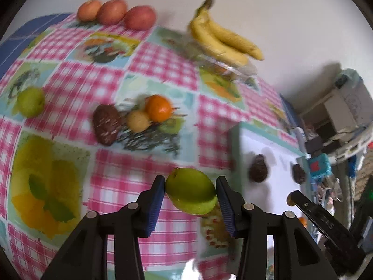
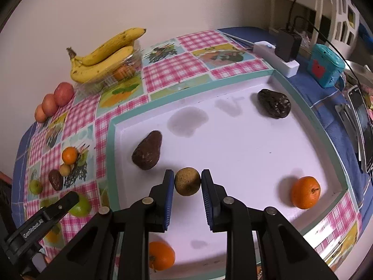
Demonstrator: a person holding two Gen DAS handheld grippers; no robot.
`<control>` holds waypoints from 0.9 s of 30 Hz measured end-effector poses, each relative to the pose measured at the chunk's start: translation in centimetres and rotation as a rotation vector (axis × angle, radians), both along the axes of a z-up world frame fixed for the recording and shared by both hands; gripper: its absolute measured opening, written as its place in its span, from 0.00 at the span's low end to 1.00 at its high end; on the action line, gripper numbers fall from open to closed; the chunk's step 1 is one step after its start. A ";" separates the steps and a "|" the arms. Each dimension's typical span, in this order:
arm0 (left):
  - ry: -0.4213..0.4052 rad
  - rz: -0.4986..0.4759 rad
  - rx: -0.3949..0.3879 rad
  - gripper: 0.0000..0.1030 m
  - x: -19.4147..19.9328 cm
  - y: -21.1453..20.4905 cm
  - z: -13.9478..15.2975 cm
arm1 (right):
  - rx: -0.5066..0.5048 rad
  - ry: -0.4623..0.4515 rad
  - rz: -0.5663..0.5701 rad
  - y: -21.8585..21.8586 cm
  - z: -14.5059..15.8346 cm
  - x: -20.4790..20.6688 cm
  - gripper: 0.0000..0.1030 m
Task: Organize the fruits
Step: 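Lower the green fruit into the tray with the left gripper while the right releases the kiwi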
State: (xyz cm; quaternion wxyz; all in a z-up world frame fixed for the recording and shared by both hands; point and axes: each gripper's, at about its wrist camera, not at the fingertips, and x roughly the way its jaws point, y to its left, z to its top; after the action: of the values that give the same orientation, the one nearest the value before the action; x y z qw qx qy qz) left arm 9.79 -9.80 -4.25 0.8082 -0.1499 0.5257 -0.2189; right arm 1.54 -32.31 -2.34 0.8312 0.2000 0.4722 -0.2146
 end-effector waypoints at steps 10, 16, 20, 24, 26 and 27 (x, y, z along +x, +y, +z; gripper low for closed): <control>-0.109 -0.193 -0.009 0.46 -1.8 -6.7 2.3 | -0.039 -0.075 -0.220 -5.5 1.5 -3.1 0.24; -0.107 -0.279 0.027 0.46 -2.7 -10.2 0.9 | -0.029 -0.085 -0.252 -7.8 0.9 -3.5 0.24; -0.107 -0.310 0.051 0.47 -2.9 -11.8 0.2 | -0.018 -0.058 -0.252 -8.6 -0.3 -3.3 0.24; -0.070 -0.323 0.086 0.47 -2.8 -12.4 -1.1 | -0.006 -0.030 -0.247 -8.9 -1.4 -2.9 0.24; -0.058 -0.322 0.082 0.47 -2.9 -12.3 -1.6 | -0.002 -0.010 -0.237 -8.9 -2.1 -2.7 0.24; -0.054 -0.322 0.078 0.47 -2.8 -12.3 -1.7 | 0.001 -0.003 -0.235 -8.9 -2.3 -2.5 0.24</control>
State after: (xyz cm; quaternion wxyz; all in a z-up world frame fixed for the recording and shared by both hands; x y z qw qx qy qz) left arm 6.98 -22.11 -5.92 0.7818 -0.0263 0.5292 -0.3287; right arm -1.01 -41.20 -4.64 0.8010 0.2549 0.4441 -0.3101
